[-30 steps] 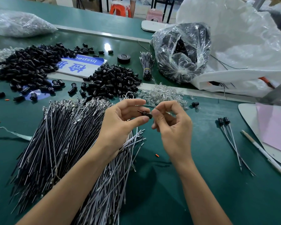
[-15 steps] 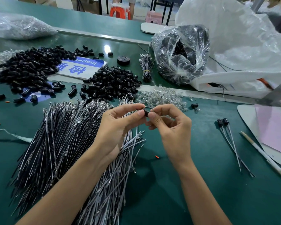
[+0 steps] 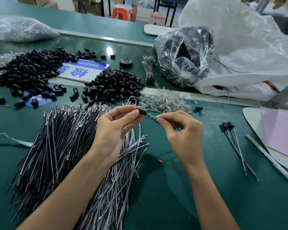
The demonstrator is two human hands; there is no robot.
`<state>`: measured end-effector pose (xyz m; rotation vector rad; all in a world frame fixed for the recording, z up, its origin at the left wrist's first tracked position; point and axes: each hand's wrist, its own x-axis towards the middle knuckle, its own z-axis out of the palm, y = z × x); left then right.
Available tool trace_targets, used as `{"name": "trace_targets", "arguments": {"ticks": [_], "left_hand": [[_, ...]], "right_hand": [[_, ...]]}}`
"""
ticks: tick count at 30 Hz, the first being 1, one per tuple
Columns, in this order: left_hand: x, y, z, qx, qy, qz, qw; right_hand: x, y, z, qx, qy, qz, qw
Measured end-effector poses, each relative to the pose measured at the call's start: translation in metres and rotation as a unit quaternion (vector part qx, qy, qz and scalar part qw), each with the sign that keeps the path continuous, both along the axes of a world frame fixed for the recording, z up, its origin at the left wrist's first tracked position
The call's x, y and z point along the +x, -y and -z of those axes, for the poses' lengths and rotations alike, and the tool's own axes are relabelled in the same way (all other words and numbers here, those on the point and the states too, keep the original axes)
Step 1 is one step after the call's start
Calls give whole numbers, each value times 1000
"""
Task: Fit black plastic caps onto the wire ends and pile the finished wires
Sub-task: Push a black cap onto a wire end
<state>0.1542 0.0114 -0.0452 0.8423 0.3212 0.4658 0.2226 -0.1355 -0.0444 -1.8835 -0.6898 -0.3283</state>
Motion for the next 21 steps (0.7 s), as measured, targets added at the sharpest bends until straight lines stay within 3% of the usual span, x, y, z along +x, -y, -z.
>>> {"name": "trace_targets", "arguments": {"ticks": [15, 21], "left_hand": [[-2, 7, -1, 43, -3, 25, 999], [-2, 6, -2, 52, -10, 32, 998]], "right_hand": [[-4, -4, 1, 21, 6, -15, 1000], [-4, -4, 1, 57, -51, -46, 996]]}}
